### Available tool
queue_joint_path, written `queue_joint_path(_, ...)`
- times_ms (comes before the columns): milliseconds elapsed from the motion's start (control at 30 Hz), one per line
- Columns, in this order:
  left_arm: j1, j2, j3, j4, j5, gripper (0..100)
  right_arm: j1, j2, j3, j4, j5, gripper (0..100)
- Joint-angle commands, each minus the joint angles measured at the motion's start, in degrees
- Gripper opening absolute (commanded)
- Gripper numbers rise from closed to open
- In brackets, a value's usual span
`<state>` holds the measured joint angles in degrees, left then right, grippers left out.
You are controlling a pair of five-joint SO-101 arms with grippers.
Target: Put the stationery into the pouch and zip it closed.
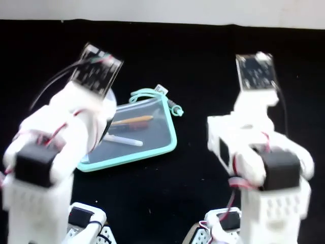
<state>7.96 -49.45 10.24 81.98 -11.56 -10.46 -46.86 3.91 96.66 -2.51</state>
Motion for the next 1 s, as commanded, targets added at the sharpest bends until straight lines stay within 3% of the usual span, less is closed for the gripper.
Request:
queue_joint_path(0,-0.57,-6.9,-1.98,4.57,0.18,1,0.22,-7.52,-0.75,0.75,0.62,0.5)
queue_joint_path(267,-0.57,-20.18,-1.98,13.19,0.18,1,0.22,-29.93,15.87,0.04,0.62,0.5)
queue_joint_path(533,-0.57,-32.84,-1.89,14.15,0.18,1,0.57,-57.71,34.77,-15.6,0.62,0.5)
queue_joint_path(800,-0.57,-35.82,4.35,13.54,0.18,1,0.66,-57.1,43.91,-18.77,0.53,0.6)
queue_joint_path(967,-1.71,-35.82,18.95,3.6,0.18,1,0.66,-57.1,54.37,-24.92,0.53,0.6)
